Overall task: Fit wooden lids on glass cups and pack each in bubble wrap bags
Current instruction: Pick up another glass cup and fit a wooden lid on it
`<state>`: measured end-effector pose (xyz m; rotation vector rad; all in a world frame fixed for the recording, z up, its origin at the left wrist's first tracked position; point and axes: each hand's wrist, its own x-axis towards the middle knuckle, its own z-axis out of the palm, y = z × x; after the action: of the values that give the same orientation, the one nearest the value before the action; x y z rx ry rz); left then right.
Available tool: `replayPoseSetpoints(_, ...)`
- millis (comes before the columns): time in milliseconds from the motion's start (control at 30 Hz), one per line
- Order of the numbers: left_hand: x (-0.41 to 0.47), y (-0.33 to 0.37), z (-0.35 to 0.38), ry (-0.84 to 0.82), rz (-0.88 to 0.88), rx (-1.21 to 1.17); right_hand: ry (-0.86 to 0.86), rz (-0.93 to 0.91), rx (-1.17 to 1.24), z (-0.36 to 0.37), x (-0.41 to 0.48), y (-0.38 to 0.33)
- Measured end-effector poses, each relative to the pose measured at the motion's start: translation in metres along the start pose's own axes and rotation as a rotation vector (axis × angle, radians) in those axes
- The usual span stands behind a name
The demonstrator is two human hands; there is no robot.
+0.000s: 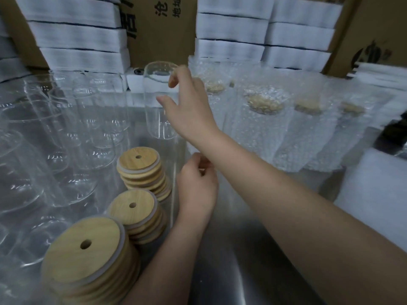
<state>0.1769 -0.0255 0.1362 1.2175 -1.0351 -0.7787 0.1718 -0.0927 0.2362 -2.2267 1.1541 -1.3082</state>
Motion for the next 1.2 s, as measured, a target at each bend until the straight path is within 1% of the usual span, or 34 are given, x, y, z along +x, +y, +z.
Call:
replayPoseSetpoints(67,0.003,-0.005,-0.001,0.019,0.009,0.003,0.130,-0.088,0.061,-0.023,-0.016,-0.011)
replayPoseSetpoints(133,0.005,-0.007,0.001,0.046,-0.002,-0.033,0.265,-0.125,0.166,-0.047,-0.031,-0.021)
replayPoseSetpoints(200,0.005,-0.005,0.002,0.075,-0.034,-0.101,0.358,-0.093,0.305,-0.072,-0.047,-0.026)
replayPoseSetpoints(267,0.005,-0.001,0.001,0.070,-0.056,-0.212,0.389,-0.007,0.479,-0.094,-0.064,-0.025)
replayPoseSetpoints(300,0.005,0.001,0.000,0.040,-0.061,-0.281,0.382,0.042,0.564,-0.101,-0.074,-0.022)
replayPoseSetpoints(367,0.004,0.005,-0.002,-0.084,-0.089,-0.462,0.360,0.120,0.689,-0.109,-0.095,-0.012)
replayPoseSetpoints(400,0.004,0.008,-0.003,-0.169,-0.127,-0.561,0.361,0.151,0.713,-0.109,-0.105,-0.005)
replayPoseSetpoints(467,0.002,0.012,-0.004,-0.339,-0.238,-0.670,0.388,0.212,0.683,-0.104,-0.123,0.010)
replayPoseSetpoints(533,0.000,0.015,-0.005,-0.492,-0.295,-0.635,0.402,0.259,0.645,-0.097,-0.135,0.021)
replayPoseSetpoints(600,-0.002,0.015,-0.008,-0.637,-0.283,-0.553,0.407,0.316,0.613,-0.090,-0.139,0.030)
replayPoseSetpoints(700,-0.005,0.014,-0.006,-0.760,-0.268,-0.499,0.397,0.386,0.556,-0.083,-0.138,0.040)
replayPoseSetpoints(767,-0.007,0.013,-0.004,-0.777,-0.271,-0.495,0.363,0.400,0.546,-0.078,-0.138,0.046)
replayPoseSetpoints(833,-0.008,0.012,-0.003,-0.754,-0.264,-0.501,0.308,0.409,0.544,-0.074,-0.140,0.049)
replayPoseSetpoints(900,-0.009,0.012,-0.003,-0.708,-0.244,-0.504,0.227,0.412,0.537,-0.075,-0.141,0.052)
replayPoseSetpoints(1000,-0.009,0.013,-0.005,-0.665,-0.248,-0.505,0.096,0.371,0.557,-0.076,-0.141,0.051)
replayPoseSetpoints(1133,-0.010,0.016,-0.004,-0.603,-0.254,-0.529,0.071,0.352,0.653,-0.074,-0.145,0.051)
replayPoseSetpoints(1200,-0.012,0.018,-0.002,-0.566,-0.216,-0.558,0.076,0.384,0.716,-0.075,-0.144,0.049)
